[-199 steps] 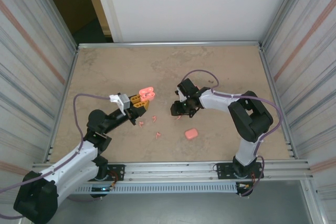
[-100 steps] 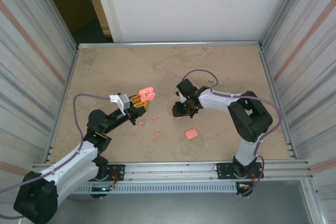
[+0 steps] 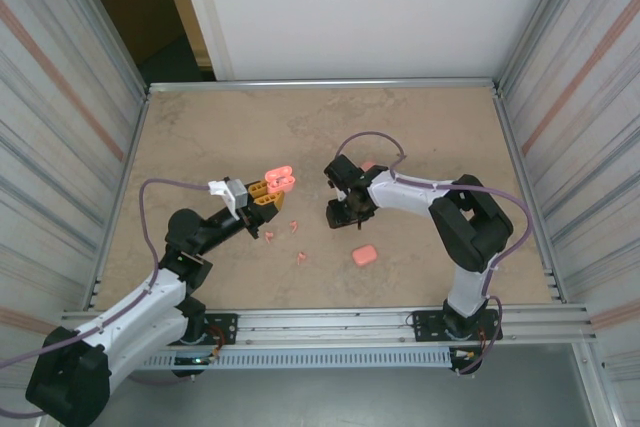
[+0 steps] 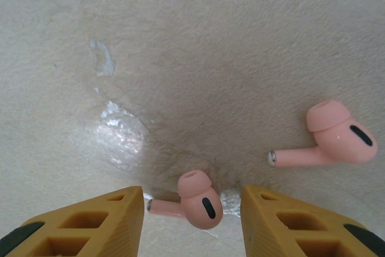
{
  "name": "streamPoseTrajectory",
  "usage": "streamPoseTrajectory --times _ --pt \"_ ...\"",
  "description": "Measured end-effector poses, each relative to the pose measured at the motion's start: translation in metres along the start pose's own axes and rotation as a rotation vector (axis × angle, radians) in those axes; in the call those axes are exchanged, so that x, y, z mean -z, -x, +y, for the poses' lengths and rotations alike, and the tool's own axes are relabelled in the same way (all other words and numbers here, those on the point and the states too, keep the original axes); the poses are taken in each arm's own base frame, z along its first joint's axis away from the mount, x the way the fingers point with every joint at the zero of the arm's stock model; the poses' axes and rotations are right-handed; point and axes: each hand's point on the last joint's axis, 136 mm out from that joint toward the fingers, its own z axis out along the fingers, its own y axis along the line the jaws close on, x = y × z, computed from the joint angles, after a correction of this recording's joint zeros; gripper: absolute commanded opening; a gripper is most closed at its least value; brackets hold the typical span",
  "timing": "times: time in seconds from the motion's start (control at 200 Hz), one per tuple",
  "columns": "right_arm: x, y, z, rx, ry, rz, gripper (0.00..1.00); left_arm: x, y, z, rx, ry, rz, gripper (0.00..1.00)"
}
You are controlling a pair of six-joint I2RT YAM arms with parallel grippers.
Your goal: Insert the wireless bluetooth earbuds into the charging case
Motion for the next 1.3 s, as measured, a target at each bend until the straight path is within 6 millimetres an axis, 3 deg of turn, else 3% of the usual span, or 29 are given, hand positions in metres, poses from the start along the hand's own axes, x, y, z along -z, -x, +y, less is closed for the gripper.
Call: streamPoseTrajectory --times 0.877,1.082,1.303 --pt "-0.001 -0.012 -0.01 0.014 -0.071 0.043 0.4 0.001 0.003 -0.001 -0.006 -0.001 -0.01 0.0" --pt "0.003 -0.016 -0.012 0.014 -0.081 0.056 0.33 0.001 0.003 -0.001 -0.006 -0.001 -0.01 0.0" --pt "0.007 -0.014 -0.01 0.013 -0.066 0.045 0.39 0.001 0.003 -0.001 -0.006 -0.001 -0.01 0.0"
